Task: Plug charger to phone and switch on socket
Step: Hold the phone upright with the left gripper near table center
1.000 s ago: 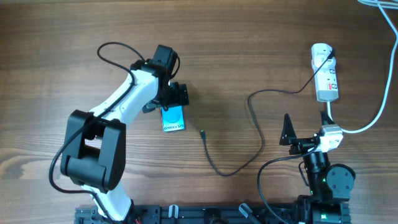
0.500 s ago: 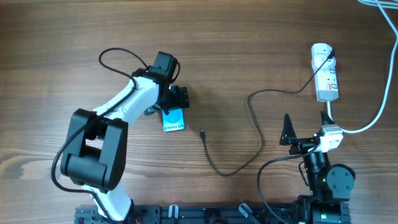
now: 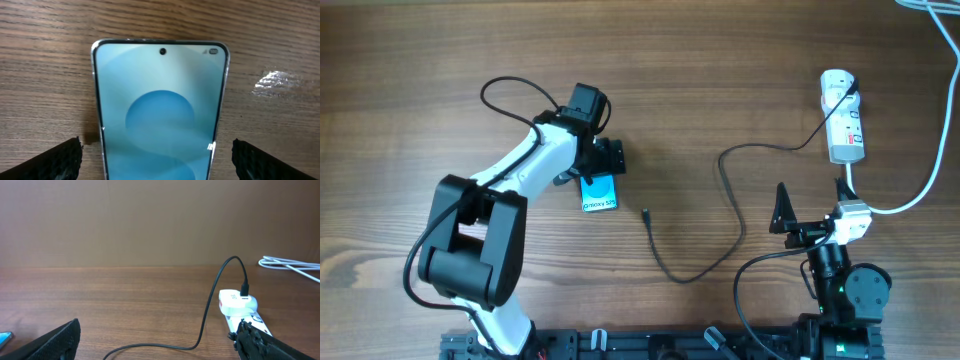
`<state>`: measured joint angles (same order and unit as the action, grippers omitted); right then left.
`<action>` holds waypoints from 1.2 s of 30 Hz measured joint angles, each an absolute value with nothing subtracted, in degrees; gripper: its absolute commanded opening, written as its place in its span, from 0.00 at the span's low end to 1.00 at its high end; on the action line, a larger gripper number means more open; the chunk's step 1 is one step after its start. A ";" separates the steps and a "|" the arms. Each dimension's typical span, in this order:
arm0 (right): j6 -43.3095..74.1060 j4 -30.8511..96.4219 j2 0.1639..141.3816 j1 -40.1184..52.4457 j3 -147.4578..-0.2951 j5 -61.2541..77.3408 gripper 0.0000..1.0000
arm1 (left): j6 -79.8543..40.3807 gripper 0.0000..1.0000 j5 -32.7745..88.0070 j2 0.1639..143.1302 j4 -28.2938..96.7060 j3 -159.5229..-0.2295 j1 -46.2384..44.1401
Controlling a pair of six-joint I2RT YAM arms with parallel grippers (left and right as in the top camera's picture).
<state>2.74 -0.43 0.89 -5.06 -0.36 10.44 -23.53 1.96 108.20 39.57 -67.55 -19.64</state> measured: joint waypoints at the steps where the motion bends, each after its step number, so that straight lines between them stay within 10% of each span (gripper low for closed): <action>1: 2.74 -0.43 0.89 -5.06 -0.36 10.44 1.00 | -23.55 1.00 1.80 108.20 39.57 -67.55 -19.99; 36: 2.74 -0.43 0.89 -5.06 -0.36 10.44 1.00 | -25.23 0.90 -2.98 111.07 42.96 -68.97 -21.71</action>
